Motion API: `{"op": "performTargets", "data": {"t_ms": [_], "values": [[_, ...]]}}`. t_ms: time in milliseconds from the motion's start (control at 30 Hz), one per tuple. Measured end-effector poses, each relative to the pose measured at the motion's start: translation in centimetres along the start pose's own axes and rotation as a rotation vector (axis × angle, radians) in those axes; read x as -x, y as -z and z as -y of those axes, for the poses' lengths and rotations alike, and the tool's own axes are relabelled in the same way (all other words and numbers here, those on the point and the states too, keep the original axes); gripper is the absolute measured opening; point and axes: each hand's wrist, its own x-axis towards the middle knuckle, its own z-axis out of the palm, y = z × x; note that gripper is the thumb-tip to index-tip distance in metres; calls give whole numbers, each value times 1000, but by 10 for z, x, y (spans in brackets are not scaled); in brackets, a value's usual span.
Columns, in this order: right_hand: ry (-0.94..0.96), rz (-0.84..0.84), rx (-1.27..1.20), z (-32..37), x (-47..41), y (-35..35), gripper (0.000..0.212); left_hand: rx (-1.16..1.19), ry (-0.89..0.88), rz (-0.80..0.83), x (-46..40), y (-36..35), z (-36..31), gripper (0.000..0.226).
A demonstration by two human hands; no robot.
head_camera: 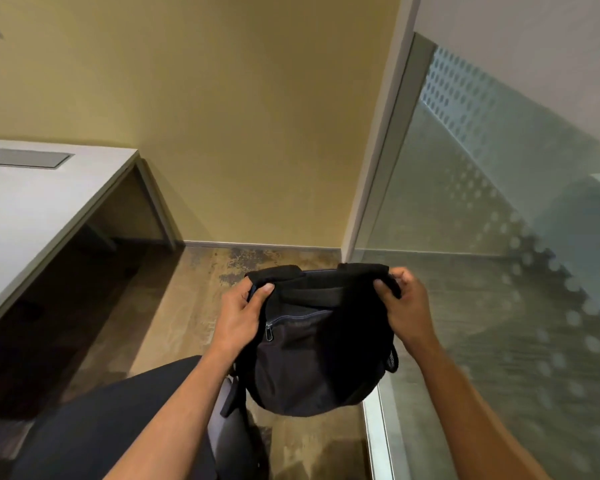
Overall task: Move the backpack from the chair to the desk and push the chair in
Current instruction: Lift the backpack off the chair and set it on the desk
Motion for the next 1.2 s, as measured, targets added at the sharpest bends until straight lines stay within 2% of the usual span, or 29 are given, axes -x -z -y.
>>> {"op": "performTargets", "data": {"t_ms": [267, 400, 533, 667, 967, 1200], "values": [[31, 75, -81, 0, -114, -59, 14, -28, 42, -145, -96, 28, 16, 16], [61, 146, -90, -5, -182, -89, 19, -74, -7, -220, -145, 41, 19, 17], [61, 222, -116, -10, -243, -120, 14, -170, -15, -261, -191, 59, 22, 22], [86, 312, -159, -5, -296, -158, 13, -186, -46, -370, -226, 73, 18, 23], [76, 476, -235, 3, -385, -265, 14, -249, 4, -501, -290, 133, 31, 23], [125, 540, -257, 19, -450, -368, 16, -233, 20, -552, -359, 211, 39, 24]]}}
